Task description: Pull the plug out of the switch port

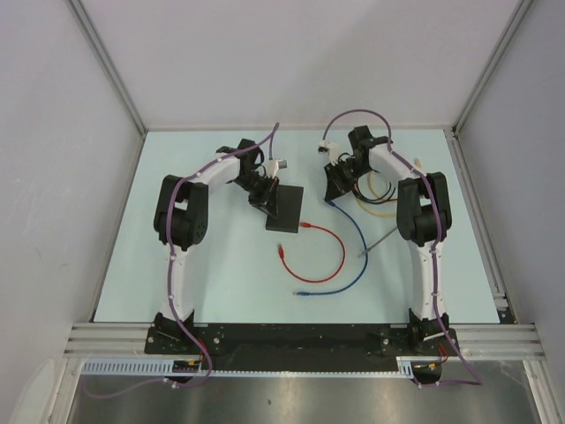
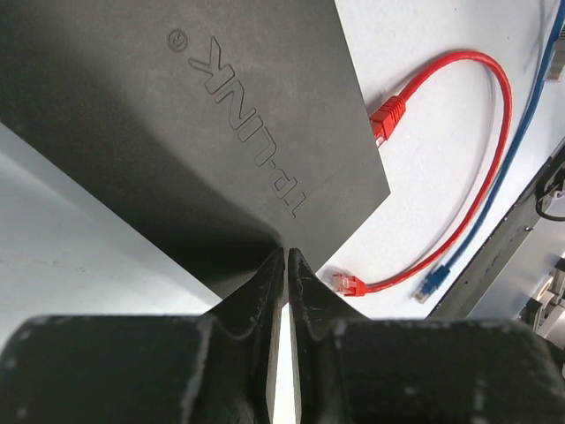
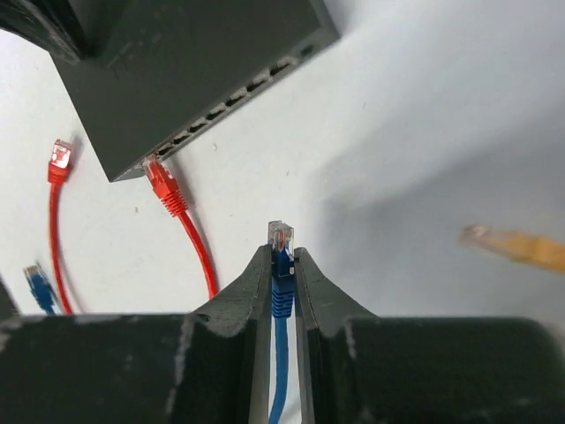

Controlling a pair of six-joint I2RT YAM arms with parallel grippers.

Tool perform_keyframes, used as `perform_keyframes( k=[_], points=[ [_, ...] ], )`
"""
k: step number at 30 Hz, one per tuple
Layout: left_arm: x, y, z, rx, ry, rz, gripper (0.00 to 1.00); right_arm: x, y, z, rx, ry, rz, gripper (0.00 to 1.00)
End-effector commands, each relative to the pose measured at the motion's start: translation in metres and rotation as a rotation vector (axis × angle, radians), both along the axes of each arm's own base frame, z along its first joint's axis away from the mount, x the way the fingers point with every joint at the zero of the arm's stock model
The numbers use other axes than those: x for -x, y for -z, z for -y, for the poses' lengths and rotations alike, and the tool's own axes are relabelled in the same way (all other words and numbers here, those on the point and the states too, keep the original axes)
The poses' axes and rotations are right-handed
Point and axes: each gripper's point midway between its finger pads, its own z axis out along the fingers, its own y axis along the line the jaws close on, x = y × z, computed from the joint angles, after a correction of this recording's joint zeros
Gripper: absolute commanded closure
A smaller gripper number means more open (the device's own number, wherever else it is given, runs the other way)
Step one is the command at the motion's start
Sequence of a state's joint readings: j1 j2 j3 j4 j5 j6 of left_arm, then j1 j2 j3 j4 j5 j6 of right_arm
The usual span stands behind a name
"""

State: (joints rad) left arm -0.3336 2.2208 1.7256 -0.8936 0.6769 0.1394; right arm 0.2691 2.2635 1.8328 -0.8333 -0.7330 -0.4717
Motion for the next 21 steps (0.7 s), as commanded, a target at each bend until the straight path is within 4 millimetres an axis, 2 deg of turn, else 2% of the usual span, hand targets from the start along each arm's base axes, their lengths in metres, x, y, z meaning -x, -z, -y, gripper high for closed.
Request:
perform_keyframes(
  k=[1, 5, 8, 9, 12, 13, 16, 19, 21],
  points=[
    [-0.008, 0.022, 0.000, -0.059, 0.020, 0.024, 0.86, -0.016, -0.043, 0.002, 0.081, -0.170, 0.232, 1.00],
    [-0.010, 0.021, 0.005, -0.053, 0.026, 0.026, 0.86, -0.025, -0.047, -0.011, 0.134, -0.317, 0.372, 1.00],
    [-0.009, 0.022, 0.007, -0.047, 0.029, 0.023, 0.86, -0.026, -0.050, -0.032, 0.128, -0.395, 0.456, 1.00],
    [-0.010, 0.022, 0.008, -0.047, 0.030, 0.025, 0.86, -0.026, -0.051, -0.046, 0.133, -0.423, 0.490, 1.00],
    [-0.011, 0.019, 0.008, -0.047, 0.031, 0.032, 0.86, -0.029, -0.046, -0.059, 0.178, -0.441, 0.521, 1.00],
    [-0.011, 0.019, 0.008, -0.050, 0.030, 0.034, 0.86, -0.027, -0.041, -0.064, 0.193, -0.444, 0.517, 0.90],
    [-0.011, 0.016, 0.007, -0.049, 0.033, 0.043, 0.86, -0.039, -0.038, -0.057, 0.233, -0.357, 0.518, 0.61],
    [-0.010, 0.015, 0.007, -0.049, 0.033, 0.043, 0.85, -0.045, -0.047, -0.045, 0.211, -0.220, 0.484, 0.51],
    [-0.010, 0.015, 0.007, -0.048, 0.033, 0.046, 0.85, -0.045, -0.050, -0.029, 0.202, -0.153, 0.452, 0.50]
  ],
)
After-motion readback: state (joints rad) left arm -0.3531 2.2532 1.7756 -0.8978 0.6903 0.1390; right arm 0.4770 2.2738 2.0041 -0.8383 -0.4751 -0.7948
